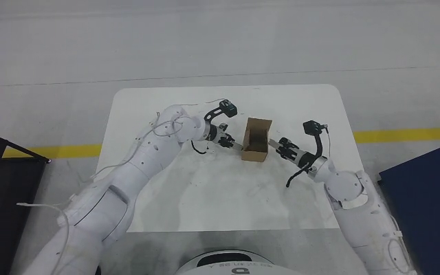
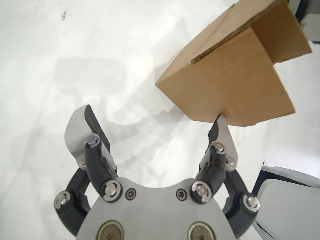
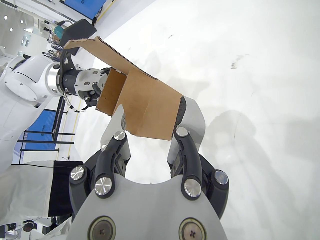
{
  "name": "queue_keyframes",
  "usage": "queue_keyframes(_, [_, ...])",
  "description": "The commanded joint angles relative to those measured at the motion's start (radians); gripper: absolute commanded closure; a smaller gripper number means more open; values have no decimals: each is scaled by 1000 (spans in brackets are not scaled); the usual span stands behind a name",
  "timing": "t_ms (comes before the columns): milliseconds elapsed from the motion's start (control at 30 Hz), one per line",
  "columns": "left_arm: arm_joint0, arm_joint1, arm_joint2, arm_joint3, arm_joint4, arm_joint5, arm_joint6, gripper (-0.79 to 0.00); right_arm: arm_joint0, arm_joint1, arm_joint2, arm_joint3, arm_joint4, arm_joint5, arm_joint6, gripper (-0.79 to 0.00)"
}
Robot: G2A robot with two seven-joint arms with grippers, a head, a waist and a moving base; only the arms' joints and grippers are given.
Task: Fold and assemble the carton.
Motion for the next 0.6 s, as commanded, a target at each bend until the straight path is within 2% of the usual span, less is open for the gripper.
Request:
queue_keyframes(0, [-6,-7,6,14,-4,-7,4,-785,11,-1,-11,7,-11,4,1,-437])
queue_keyframes(200, [-24,-27,23,54,-9,-30,14,-785,44,0,-39,18,-64,18,9,-483])
queue_keyframes(333, [-35,-39,31,78,-13,-42,17,-785,60,1,-59,13,-129,36,15,-317])
queue_keyframes(467, [-43,-48,35,100,-18,-56,24,-785,70,1,-81,7,-184,56,23,-259])
queue_keyframes(567, [-50,-54,34,122,-28,-70,26,-785,82,3,-91,4,-228,64,36,-15])
